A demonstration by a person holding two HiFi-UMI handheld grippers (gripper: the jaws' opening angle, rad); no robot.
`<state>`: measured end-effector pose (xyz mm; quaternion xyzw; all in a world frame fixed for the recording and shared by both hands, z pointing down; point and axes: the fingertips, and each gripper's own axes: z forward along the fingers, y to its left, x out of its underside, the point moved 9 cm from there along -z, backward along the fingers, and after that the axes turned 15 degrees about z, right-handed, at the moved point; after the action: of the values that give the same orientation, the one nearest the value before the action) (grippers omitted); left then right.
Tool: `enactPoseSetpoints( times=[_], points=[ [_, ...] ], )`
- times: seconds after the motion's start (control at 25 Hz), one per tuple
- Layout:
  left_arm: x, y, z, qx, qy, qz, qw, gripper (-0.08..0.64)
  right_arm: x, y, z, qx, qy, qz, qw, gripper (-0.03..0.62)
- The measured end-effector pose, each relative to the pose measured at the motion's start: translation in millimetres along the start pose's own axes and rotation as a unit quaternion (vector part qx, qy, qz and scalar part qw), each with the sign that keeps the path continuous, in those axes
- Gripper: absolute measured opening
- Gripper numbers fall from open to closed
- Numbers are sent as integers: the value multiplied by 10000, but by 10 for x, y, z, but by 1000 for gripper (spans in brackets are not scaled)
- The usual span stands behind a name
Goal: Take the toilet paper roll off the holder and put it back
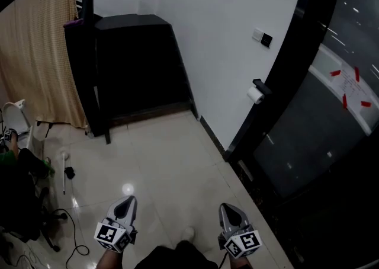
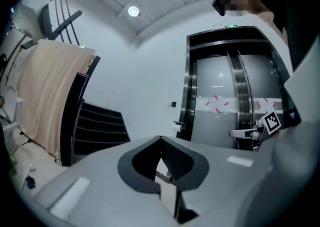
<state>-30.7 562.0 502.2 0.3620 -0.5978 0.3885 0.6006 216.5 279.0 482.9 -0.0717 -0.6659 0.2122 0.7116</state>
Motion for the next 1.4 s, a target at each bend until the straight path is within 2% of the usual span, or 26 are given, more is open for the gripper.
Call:
enactPoseSetpoints(
  times=[0.24,0.48,0.68,1.0,1.12,1.4],
  points=[
    [3,95,552,-2,72,127,9999,2,-104,-407,530,11,-46,213,9998,14],
    [-96,313,1202,-284,155,211,9993,2,-286,-754,1355,-463,-65,279,9985,14],
    [-249,329,1928,-316,45,246,9992,2,-613,-1232,1794,-608,-116,225,9978,14],
    [-169,106,3285,135,-63,389,9991,2,-1031,-2271,2005,-46,-440,240,9987,14],
    [-249,-71,3739,372,-127,316,9987,2,-1130,-2664,1973,288,-559,333,9975,14],
    [-162,-206,4422,929,41,302,9952,2,-1211,-3072,2050,714,-572,443,9948,14]
  ],
)
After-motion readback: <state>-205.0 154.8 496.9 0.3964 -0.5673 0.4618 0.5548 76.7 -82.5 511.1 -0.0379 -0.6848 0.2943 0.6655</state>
